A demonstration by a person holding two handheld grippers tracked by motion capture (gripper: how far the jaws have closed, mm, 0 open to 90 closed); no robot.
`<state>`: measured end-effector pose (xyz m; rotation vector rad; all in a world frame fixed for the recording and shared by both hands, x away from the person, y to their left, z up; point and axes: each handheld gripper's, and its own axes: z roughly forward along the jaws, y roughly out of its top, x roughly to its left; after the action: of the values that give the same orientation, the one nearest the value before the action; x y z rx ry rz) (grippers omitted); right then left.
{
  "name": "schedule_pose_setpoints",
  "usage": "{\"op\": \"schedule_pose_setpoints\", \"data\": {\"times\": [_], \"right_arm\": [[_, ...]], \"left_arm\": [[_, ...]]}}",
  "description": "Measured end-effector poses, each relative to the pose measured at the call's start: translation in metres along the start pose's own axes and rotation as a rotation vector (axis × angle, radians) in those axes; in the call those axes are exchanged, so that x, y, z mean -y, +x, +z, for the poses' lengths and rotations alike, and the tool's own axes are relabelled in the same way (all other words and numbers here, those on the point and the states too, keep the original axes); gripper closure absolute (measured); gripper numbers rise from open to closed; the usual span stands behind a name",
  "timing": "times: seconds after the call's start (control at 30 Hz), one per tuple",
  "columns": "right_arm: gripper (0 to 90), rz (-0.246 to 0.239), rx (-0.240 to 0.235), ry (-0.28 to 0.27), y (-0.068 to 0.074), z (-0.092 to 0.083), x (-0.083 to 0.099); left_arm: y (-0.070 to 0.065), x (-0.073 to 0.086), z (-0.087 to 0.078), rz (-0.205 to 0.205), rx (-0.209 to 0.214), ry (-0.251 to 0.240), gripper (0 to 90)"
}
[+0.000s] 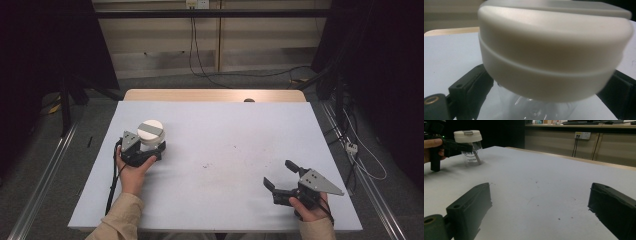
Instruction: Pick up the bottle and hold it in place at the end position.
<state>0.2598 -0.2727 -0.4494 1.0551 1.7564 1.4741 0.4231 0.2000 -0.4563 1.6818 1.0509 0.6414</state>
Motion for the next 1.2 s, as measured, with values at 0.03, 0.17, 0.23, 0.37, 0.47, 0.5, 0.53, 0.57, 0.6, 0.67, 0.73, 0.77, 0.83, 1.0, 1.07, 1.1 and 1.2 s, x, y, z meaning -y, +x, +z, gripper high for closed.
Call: {"op": "schedule_pose_setpoints", "data": {"times": [0.03,0.17,0.23,0.37,0.47,0.5,0.53,0.57,0.6,0.67,0.73,0.77,0.83,1.0,1.07,1.1,1.2], "right_arm": [[4.0,0.000,-0.001,0.000,-0.0001,0.0000,0.0000],[4.0,0.000,-0.001,0.000,-0.0003,-0.0002,0.0000],[4.0,0.000,0.000,-0.001,-0.0006,-0.0002,0.0001],[4.0,0.002,0.000,0.001,-0.0006,0.0000,0.0001],[4.2,0.000,-0.003,0.001,-0.0003,0.0003,0.0000],[4.2,-0.001,-0.003,0.002,-0.0003,0.0004,0.0000],[4.2,0.000,-0.003,0.005,-0.0004,0.0005,0.0002],[4.2,-0.001,-0.003,0.005,-0.0005,0.0005,0.0002],[4.2,-0.001,-0.003,0.005,-0.0005,0.0005,0.0002],[4.2,0.000,-0.003,0.006,-0.0007,0.0005,0.0003],[4.2,-0.003,0.000,0.005,-0.0012,0.0003,0.0001],[4.3,-0.003,-0.001,0.005,-0.0013,0.0002,0.0002],[4.3,-0.002,-0.001,0.006,-0.0014,0.0001,0.0003],[4.4,0.000,-0.003,0.006,-0.0015,0.0005,0.0004],[4.4,0.000,-0.002,0.007,-0.0016,0.0007,0.0004],[4.4,0.000,-0.002,0.007,-0.0016,0.0007,0.0004],[4.5,-0.001,-0.002,0.006,-0.0016,0.0009,0.0002]], "left_arm": [[-0.0001,-0.0004,0.0010,0.002,-0.007,0.005,6.4],[-0.0006,-0.0009,0.0033,0.003,-0.022,0.004,7.7],[-0.0008,-0.0012,0.0039,0.004,-0.028,0.002,8.0],[-0.0012,-0.0015,0.0057,0.000,-0.030,0.006,8.8],[-0.0014,-0.0022,0.0072,0.002,-0.028,0.007,10.0],[-0.0017,-0.0024,0.0077,0.005,-0.027,0.009,10.8],[-0.0021,-0.0025,0.0084,0.008,-0.029,0.010,12.2],[-0.0024,-0.0027,0.0087,0.014,-0.032,0.013,13.0],[-0.0027,-0.0028,0.0089,0.016,-0.030,0.010,13.0],[-0.0030,-0.0030,0.0092,0.018,-0.032,0.005,14.9],[-0.0030,-0.0029,0.0093,0.015,-0.030,-0.001,16.7],[-0.0031,-0.0029,0.0094,0.015,-0.031,-0.001,16.8],[-0.0031,-0.0029,0.0094,0.015,-0.031,-0.002,17.0],[-0.0028,-0.0031,0.0092,0.016,-0.028,-0.003,17.3],[-0.0030,-0.0032,0.0092,0.014,-0.025,-0.007,17.6],[-0.0028,-0.0033,0.0091,0.015,-0.025,-0.008,17.6],[-0.0021,-0.0036,0.0086,0.019,-0.019,-0.006,17.8]]}}
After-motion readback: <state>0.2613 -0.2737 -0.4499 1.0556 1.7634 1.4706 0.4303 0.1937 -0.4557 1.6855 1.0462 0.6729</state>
